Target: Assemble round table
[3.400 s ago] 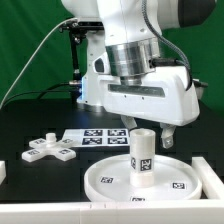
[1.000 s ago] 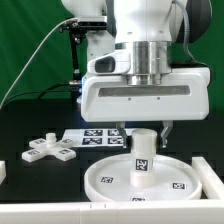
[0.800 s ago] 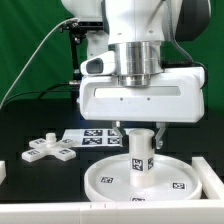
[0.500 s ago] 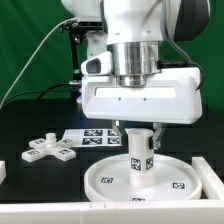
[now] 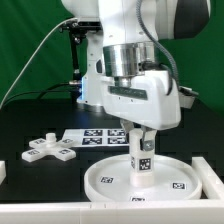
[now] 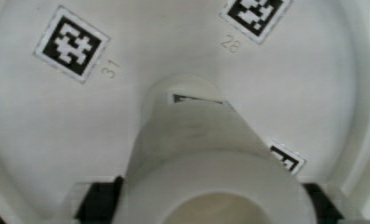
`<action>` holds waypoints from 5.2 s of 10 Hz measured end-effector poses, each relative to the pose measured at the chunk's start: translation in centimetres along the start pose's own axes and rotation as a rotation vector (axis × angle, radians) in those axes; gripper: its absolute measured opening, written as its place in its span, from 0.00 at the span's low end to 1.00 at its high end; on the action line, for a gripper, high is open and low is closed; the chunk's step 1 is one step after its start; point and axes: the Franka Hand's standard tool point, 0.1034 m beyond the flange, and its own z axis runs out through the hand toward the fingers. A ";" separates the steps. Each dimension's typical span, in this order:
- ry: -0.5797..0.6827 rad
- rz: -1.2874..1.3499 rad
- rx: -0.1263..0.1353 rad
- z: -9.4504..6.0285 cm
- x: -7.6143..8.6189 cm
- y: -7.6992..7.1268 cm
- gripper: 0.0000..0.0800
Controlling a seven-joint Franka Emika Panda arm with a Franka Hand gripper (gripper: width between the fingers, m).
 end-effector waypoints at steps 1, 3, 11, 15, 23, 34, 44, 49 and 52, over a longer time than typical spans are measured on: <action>-0.024 0.153 0.016 0.0 0.0 0.1 0.51; -0.023 0.189 -0.017 -0.2 -0.4 0.1 0.51; -0.071 0.874 0.046 0.1 -0.5 -0.1 0.51; -0.063 0.614 0.053 0.0 -0.5 -0.2 0.73; -0.033 -0.372 0.021 0.0 -0.3 -0.4 0.81; -0.035 -0.233 -0.007 0.4 -0.7 0.1 0.52; -0.034 -0.137 -0.008 0.4 -0.7 0.1 0.81; -0.105 -0.419 0.013 -5.5 1.7 -0.1 0.81; -0.099 -0.498 0.010 -5.7 1.7 -0.1 0.81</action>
Offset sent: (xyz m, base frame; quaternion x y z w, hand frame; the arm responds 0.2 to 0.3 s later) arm 0.0000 0.0000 0.0000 0.0000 0.0000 0.1938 0.9810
